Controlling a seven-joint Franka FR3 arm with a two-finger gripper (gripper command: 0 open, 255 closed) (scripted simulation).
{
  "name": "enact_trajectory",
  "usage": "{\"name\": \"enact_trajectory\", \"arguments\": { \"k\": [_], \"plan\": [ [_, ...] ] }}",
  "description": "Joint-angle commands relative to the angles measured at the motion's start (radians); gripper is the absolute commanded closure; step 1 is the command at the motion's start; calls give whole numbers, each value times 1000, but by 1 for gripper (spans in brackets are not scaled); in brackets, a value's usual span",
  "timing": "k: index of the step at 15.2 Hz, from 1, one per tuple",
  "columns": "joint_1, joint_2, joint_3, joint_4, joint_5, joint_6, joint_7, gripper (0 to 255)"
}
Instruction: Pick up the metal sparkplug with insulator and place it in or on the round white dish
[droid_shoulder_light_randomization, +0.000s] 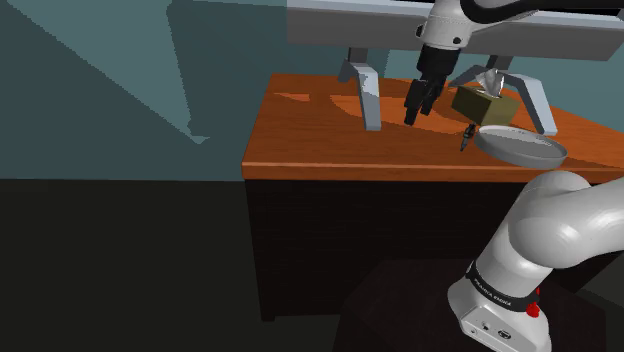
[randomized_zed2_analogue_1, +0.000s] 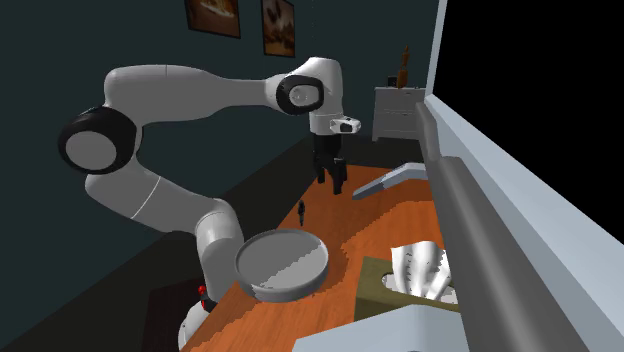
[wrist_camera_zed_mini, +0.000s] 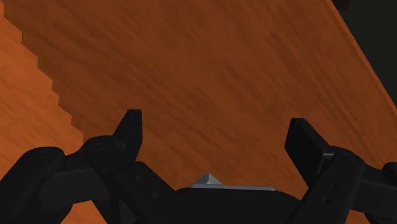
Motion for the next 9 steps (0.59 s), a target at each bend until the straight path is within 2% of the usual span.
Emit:
{"name": "enact_trajectory", "arguments": {
  "k": [1, 5, 9],
  "plan": [
    [0, 0, 0, 0, 0, 0, 0, 0],
    [-150, 184, -94, 175, 105, -274, 246, 0],
    [-301, 296, -201, 262, 223, -512, 529, 0]
  ]
}}
